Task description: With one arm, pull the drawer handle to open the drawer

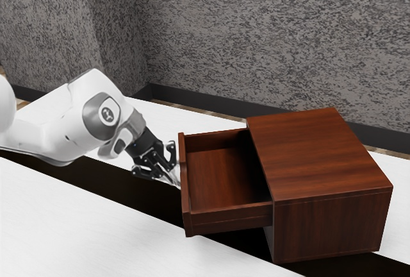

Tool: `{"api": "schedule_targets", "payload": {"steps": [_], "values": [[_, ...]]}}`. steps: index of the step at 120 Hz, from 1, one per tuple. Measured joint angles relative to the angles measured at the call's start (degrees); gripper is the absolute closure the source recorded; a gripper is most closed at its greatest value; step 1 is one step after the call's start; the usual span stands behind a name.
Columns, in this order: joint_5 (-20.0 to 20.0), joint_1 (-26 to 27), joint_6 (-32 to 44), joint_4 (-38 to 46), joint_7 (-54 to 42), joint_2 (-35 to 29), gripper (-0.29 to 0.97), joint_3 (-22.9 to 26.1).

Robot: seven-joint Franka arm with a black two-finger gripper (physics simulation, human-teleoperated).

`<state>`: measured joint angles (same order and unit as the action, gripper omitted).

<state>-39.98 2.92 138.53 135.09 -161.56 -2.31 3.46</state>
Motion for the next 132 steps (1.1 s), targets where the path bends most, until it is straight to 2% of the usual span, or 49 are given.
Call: {"api": "schedule_targets", "payload": {"steps": [37, 45, 53, 62, 68, 77, 90, 100, 113, 132], "values": [[0.5, -0.6, -0.3, 0.1, 0.4, -1.3, 0.57, -1.3], [0.6, -0.8, -0.5, 0.4, 0.4, -3.4, 0.53, -1.5], [0.7, -0.4, -1.3, 1.4, 0.6, -8.8, 0.51, -1.6], [1.4, -0.3, -2.8, 0.2, 1.0, -11.1, 0.42, -1.7], [4.9, -0.3, -4.3, -3.3, 2.2, -11.3, 0.36, -1.7], [14.1, -0.7, -9.1, -12.6, 6.1, -9.1, 0.29, -1.7], [26.1, -1.8, -19.5, -28.4, 13.4, -2.9, 0.21, -2.5], [33.3, -1.3, -29.1, -38.2, 20.1, 0.7, 0.15, -4.4], [38.1, -1.3, -38.8, -43.7, 30.2, 2.2, 0.09, -6.6], [40.5, -2.3, -46.3, -45.9, 46.0, 2.3, 0.04, -8.5]]}}
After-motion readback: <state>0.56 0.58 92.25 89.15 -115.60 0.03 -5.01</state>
